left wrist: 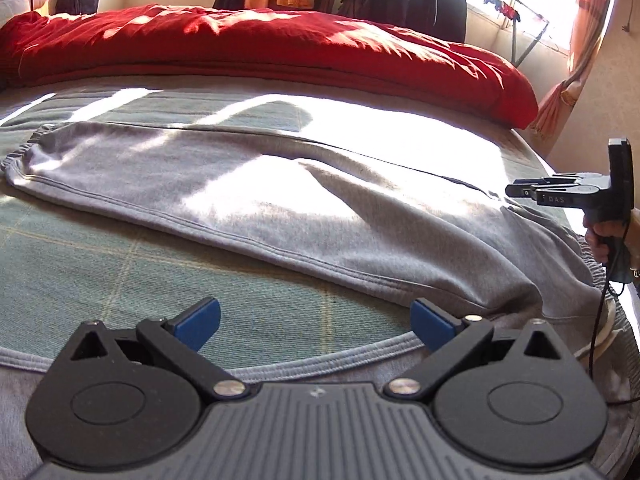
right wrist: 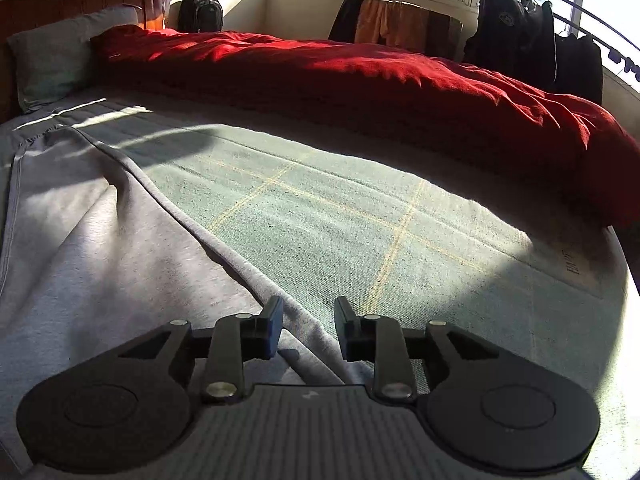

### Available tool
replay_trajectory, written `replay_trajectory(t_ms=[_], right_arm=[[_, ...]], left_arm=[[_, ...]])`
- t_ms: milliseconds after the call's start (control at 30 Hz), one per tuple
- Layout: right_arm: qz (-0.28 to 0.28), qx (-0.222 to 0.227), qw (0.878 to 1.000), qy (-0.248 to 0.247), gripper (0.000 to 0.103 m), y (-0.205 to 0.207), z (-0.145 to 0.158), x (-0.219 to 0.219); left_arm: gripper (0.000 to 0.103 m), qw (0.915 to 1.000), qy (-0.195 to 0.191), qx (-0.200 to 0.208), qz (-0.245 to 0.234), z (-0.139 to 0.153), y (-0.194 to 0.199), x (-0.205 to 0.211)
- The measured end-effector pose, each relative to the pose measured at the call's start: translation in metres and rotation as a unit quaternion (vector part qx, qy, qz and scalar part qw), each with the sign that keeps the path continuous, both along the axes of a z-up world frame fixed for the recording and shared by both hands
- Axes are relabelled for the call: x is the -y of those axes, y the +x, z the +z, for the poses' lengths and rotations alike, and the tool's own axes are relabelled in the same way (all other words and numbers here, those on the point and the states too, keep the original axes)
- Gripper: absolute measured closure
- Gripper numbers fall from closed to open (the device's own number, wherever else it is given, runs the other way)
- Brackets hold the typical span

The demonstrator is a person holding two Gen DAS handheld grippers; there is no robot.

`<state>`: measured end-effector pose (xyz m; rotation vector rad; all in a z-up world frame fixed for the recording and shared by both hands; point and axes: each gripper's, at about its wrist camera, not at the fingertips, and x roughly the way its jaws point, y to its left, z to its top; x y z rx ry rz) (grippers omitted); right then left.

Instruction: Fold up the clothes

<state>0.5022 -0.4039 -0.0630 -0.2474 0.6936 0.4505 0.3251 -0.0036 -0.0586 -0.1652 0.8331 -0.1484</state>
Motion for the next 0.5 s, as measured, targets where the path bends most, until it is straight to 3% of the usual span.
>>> replay_trajectory(t_ms=[300,500], right_arm=[[0.008,-0.014,1.000,0.008,0.071,-0.010,0.022,-0.014],[0.030,-0.034,0.998,0.036,0.067,-0.020,0.040,-0.044]], left_arm=[[0.003,0.9993,0.000,-0.020,0.033,-0.006,-0.008,-0.037],[0.002,0.9999,0.010,-0.012,-0.001,-0.004,-0.029,-0.032]])
